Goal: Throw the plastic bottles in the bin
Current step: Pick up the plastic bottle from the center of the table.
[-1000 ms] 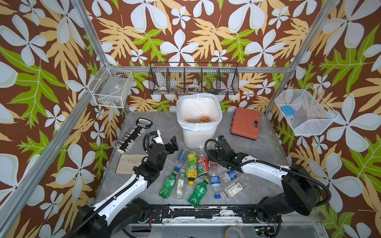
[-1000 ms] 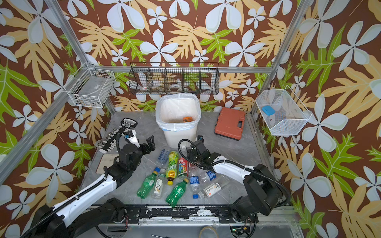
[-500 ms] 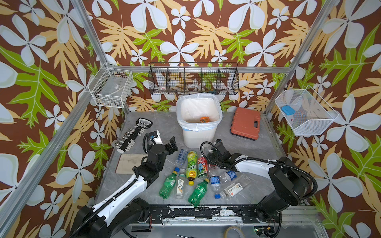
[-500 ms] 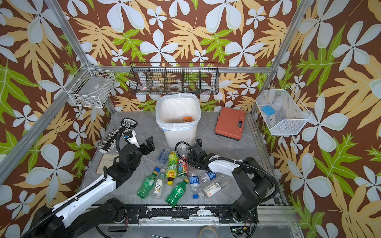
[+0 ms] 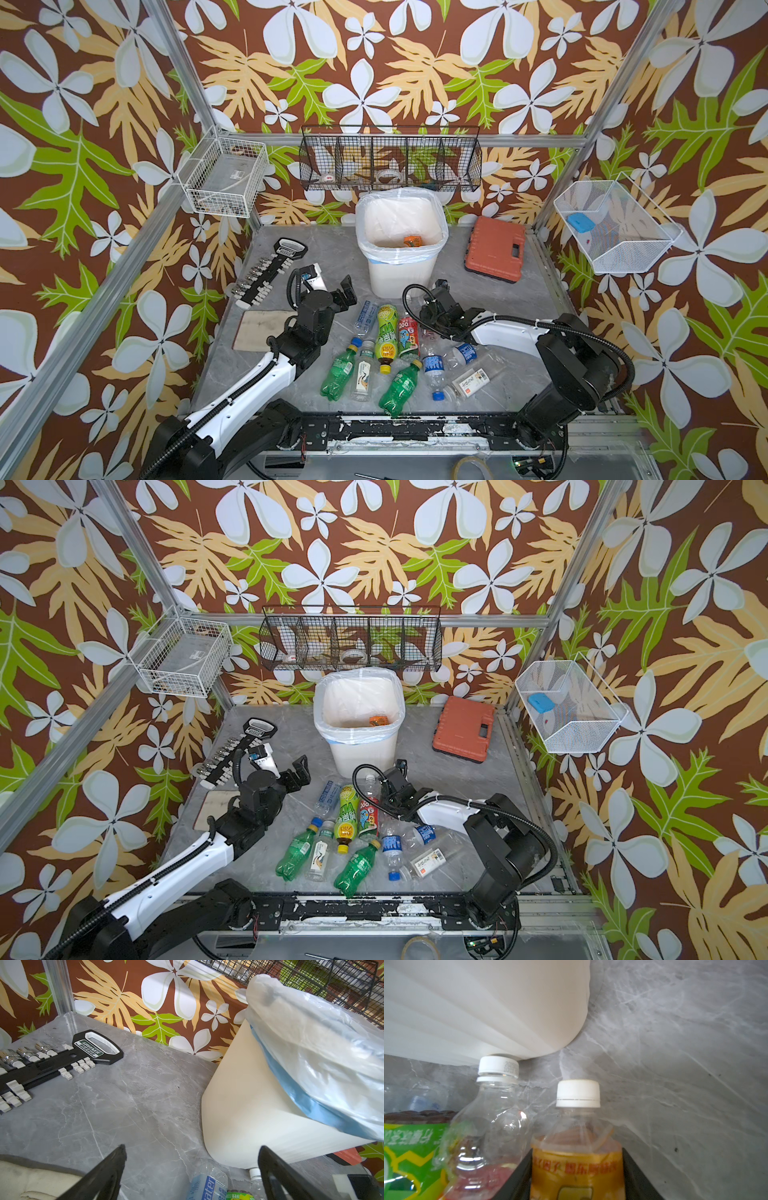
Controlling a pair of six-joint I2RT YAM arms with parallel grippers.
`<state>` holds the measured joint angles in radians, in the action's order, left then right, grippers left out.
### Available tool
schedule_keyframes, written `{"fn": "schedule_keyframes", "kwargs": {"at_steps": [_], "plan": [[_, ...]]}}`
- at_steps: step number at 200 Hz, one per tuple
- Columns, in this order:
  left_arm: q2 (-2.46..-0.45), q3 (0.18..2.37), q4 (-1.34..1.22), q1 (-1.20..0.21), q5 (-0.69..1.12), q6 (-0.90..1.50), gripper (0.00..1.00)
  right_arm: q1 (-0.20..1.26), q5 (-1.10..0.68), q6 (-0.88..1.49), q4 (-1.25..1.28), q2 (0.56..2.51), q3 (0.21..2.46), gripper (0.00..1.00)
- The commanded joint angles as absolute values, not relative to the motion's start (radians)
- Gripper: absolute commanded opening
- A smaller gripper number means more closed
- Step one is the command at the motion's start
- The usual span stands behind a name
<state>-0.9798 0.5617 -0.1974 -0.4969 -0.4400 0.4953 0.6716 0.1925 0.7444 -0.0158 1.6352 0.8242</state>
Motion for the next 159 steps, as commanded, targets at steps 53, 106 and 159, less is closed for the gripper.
{"fn": "schedule_keyframes", "kwargs": {"at_steps": [53, 106, 159], "plan": [[-1.005, 0.552, -0.207, -0.482, -0.446, 0.514, 1.0, 0.529, 0.249, 0.732, 0.006, 1.422, 0.751, 0.53], [-1.009, 0.543, -0.182, -0.469, -0.468, 0.533, 1.0, 0.446, 0.371, 0.544, -0.046, 1.224, 0.915, 0.53], [-0.986, 0.508, -0.174, -0.455, -0.475, 0.566, 1.0, 0.445, 0.353, 0.391, 0.001, 1.272, 1.188, 0.53]]}}
